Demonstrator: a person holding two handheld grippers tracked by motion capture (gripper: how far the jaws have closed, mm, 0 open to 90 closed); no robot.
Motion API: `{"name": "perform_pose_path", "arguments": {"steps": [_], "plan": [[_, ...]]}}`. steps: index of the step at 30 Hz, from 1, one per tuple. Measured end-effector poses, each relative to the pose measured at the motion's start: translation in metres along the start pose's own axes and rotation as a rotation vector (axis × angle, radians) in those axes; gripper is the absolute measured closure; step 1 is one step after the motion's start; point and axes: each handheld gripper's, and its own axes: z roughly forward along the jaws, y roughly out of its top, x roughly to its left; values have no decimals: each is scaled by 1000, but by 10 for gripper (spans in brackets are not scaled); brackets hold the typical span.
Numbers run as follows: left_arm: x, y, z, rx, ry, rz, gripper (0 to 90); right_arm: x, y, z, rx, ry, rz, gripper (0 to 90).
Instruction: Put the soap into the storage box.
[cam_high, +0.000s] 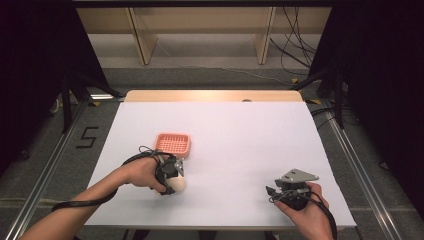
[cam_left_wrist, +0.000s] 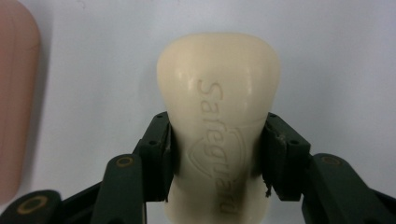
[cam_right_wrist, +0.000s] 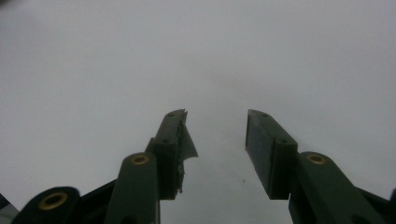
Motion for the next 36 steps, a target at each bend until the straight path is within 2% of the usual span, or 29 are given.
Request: {"name": "perform_pose_path", "arguments": {"steps": [3, 4, 8, 18, 22, 23, 24, 26, 28, 31, 32, 35, 36], "plan": [[-1, -2, -2, -12, 3, 1, 497, 0, 0, 0, 3, 1, 6, 583], [-1, -2, -2, -11, 4, 3, 498, -1, -1, 1, -1, -3, -15, 583], [-1, -4, -5, -17, 13, 10, 497, -1, -1, 1, -1, -4, -19, 582], [-4, -8, -11, -65, 32, -5, 497, -1, -1, 1, -2, -4, -20, 580], [-5, -11, -13, -77, 33, -6, 498, -1, -1, 1, 2, -4, -18, 579], [-4, -12, -13, -79, 34, -5, 497, 1, -1, 1, 7, 0, 5, 579], [-5, -13, -14, -83, 34, -11, 497, 1, 0, 1, 6, 0, 6, 579], [-4, -14, -15, -88, 38, -10, 498, 1, 0, 1, 5, 1, -1, 579], [-4, -16, -17, -96, 40, -13, 498, -1, 0, 2, -12, -7, -35, 579], [-4, -18, -20, -105, 44, -10, 498, -1, -1, 2, -5, -6, -24, 578], [-4, -18, -20, -108, 47, -14, 498, -2, 0, 2, -13, -7, -36, 578], [-6, -19, -23, -117, 57, -12, 498, 0, 0, 1, -3, -3, -17, 578], [-6, -19, -24, -118, 57, -8, 498, 2, 0, 1, 3, 1, 4, 577]]}}
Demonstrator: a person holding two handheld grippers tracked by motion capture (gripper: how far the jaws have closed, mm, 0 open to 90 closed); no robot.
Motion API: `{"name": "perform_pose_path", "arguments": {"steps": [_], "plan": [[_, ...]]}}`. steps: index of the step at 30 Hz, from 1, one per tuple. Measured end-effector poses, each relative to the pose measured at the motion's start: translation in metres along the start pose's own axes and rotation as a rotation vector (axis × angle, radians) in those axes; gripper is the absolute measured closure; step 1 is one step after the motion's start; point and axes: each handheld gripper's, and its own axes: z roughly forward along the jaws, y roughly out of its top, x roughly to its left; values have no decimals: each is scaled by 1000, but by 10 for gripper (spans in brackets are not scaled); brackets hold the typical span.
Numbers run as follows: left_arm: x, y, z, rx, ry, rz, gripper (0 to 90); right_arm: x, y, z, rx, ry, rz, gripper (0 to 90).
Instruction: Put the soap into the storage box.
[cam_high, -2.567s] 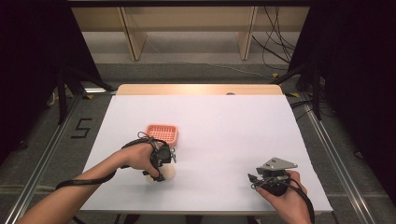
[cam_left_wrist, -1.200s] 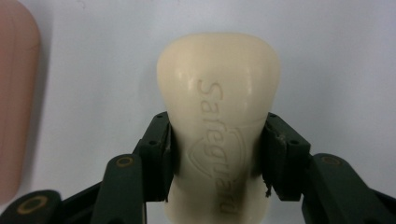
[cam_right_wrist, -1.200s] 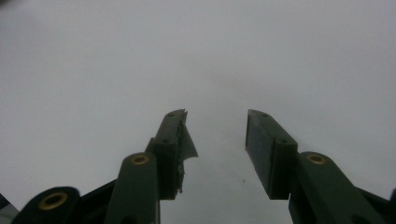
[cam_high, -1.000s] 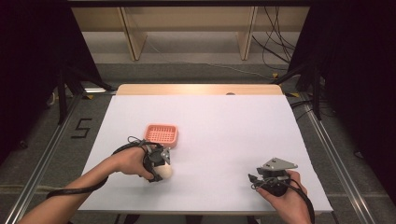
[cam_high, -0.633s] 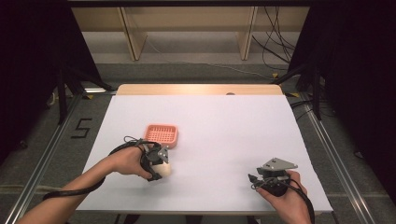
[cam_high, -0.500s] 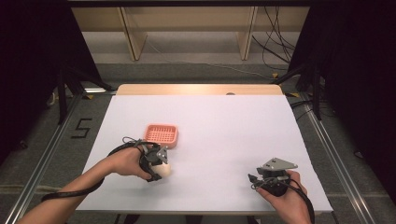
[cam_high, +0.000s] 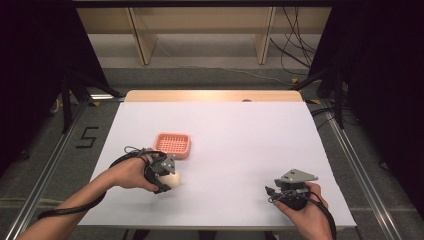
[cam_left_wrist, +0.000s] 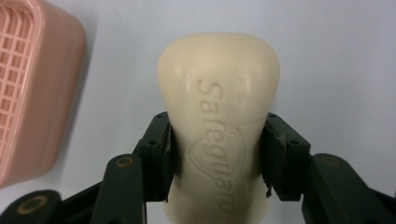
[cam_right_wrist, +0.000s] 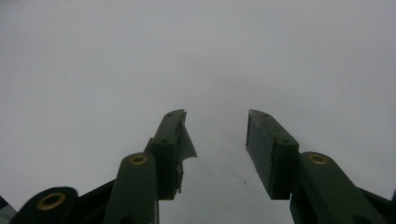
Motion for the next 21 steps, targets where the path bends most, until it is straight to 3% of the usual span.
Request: {"name": "perform_pose_path", "arguments": {"steps": [4, 8, 17, 21], "plan": [[-1, -1, -1, -14, 4, -3, 498, -3, 0, 1, -12, -6, -43, 578], [-1, -2, -2, -27, 6, -9, 498, -1, 1, 0, -11, -2, -18, 577], [0, -2, -4, -71, 17, -17, 497, -2, 0, 1, -18, -6, -34, 577], [0, -3, -5, -85, 17, -26, 497, -1, 1, 0, -13, -2, -17, 576]]}}
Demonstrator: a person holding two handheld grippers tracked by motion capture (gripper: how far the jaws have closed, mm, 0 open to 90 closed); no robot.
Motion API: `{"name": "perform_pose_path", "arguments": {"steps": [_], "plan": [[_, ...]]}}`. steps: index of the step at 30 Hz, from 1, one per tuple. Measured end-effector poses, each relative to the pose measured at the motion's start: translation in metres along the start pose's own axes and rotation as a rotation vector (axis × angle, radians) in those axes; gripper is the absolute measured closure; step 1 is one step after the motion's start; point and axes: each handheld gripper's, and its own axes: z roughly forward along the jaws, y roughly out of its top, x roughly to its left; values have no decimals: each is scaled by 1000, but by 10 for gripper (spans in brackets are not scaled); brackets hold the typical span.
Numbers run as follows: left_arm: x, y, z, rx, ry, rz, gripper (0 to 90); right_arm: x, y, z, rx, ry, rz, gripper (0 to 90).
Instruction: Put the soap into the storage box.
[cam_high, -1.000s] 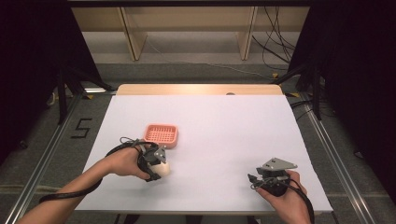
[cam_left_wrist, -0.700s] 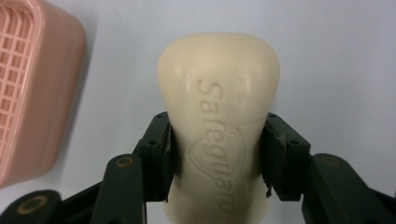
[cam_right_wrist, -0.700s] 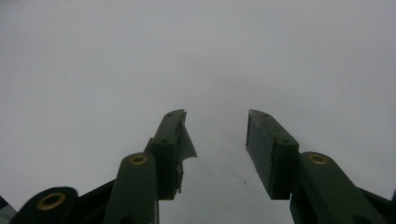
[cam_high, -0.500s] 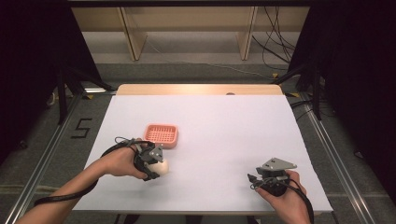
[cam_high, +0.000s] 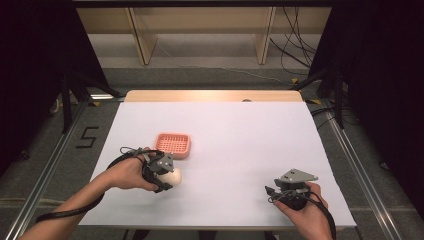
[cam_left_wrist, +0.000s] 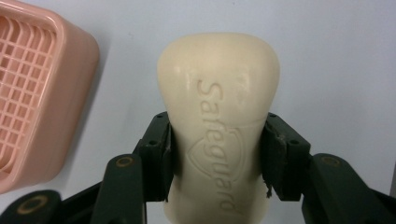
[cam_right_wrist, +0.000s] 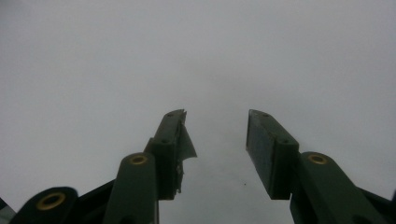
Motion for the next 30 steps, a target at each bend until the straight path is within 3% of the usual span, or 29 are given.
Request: {"name": "perform_pose_path", "arguments": {"steps": [8, 9, 15, 26, 28, 29, 30], "plan": [[1, -3, -2, -36, -1, -21, 498, 0, 0, 0, -3, -2, 1, 575], [2, -4, -3, -40, 6, -22, 497, -1, 0, 0, -10, -6, -20, 575], [2, -7, -4, -57, 15, -32, 498, -2, 0, 0, -15, -10, -31, 575], [4, -13, -9, -79, 26, -49, 497, 1, 0, -1, 7, 0, 3, 574], [3, -14, -8, -94, 26, -68, 497, 0, 0, 0, -1, -4, -17, 574], [4, -14, -9, -78, 30, -48, 498, 0, 0, 1, -7, -3, -24, 574], [4, -14, -9, -79, 27, -57, 498, -2, 0, 1, -17, -5, -41, 574]]}}
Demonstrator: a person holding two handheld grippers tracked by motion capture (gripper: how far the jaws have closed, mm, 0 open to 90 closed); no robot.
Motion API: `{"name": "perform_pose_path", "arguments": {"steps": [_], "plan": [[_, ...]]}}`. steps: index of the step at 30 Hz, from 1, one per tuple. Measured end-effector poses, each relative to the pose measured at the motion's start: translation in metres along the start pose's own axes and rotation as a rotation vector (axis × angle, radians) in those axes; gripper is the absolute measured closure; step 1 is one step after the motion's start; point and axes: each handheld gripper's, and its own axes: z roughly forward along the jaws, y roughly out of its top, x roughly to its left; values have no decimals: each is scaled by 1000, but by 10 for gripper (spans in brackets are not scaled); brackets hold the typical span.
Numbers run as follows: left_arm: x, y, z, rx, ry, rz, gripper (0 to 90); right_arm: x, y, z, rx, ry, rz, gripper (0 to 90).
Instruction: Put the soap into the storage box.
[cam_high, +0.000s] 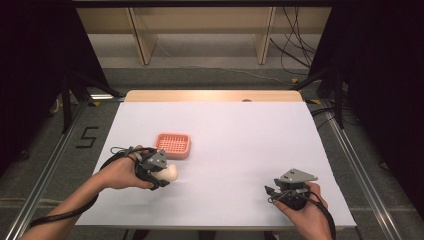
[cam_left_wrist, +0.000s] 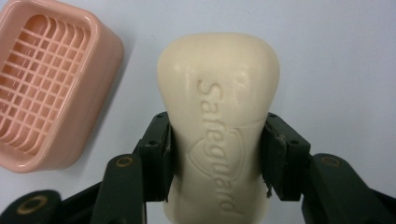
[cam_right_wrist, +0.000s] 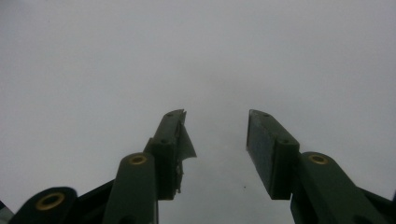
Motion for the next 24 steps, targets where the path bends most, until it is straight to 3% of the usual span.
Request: {"name": "perform_pose_path", "arguments": {"steps": [3, 4, 7, 9, 12, 14, 17, 18, 20, 23, 24], "plan": [[1, -1, -1, 2, 0, 8, 497, 0, 0, -1, 2, -4, 4, 574], [-1, -2, 0, -21, 4, -15, 498, 0, 0, 0, 3, 0, 3, 574], [1, -2, -2, -8, 7, -5, 498, 1, 0, 0, 1, -4, 7, 574], [0, -3, -1, -34, 10, -24, 497, 1, 0, 0, 0, -4, 6, 574], [1, -4, -2, -31, 10, -21, 497, 1, 1, 0, 0, -4, 6, 574], [3, -5, -4, -4, 7, 2, 497, 1, 1, 0, 0, -4, 7, 573], [2, -6, -3, -28, 12, -27, 497, 1, 1, 0, 1, -3, 6, 573], [4, -6, -5, -6, 9, 0, 497, 1, 1, 0, 1, -2, 9, 573], [3, -7, -5, -25, 14, -24, 498, 2, 2, 0, 4, 1, 29, 573], [4, -7, -6, -10, 15, -6, 497, 2, 1, 1, -2, -2, 5, 572], [3, -7, -5, -24, 15, -23, 498, 2, 1, 2, -6, -2, 6, 572]]}}
